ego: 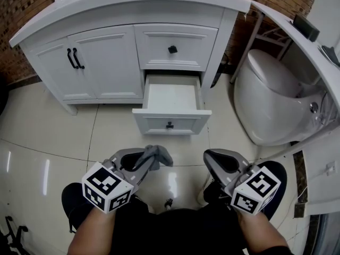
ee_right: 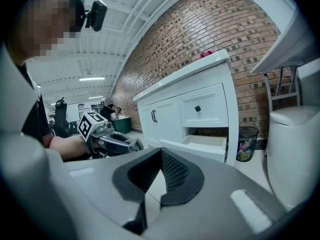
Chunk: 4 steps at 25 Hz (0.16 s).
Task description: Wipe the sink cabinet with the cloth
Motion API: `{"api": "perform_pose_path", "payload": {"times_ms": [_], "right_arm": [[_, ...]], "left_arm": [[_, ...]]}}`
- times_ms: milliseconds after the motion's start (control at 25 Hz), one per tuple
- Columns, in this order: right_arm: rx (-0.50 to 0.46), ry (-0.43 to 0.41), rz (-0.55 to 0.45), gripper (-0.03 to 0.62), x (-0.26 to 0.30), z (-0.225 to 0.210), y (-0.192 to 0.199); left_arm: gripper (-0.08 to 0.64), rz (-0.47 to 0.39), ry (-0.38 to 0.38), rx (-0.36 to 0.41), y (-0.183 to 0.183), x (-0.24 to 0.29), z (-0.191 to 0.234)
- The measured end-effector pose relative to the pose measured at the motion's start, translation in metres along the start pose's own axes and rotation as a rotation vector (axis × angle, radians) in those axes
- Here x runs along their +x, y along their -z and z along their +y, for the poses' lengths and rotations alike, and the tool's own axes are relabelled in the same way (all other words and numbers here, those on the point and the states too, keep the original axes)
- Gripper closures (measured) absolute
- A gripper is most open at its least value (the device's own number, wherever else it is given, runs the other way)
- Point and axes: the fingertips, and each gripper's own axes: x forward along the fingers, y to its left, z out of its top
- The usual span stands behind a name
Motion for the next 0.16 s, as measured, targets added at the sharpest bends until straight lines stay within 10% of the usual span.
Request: {"api": "perform_pose_path", "payload": {"times_ms": [160], "right_arm": [[-0.002, 0.002, -0.003, 0.591, -0.0016, 0.0008, -0.0003]], "left_arm": [[0.520, -0.013, -0.003, 0.003, -0.0018, 0.0003, -0.0008]]}}
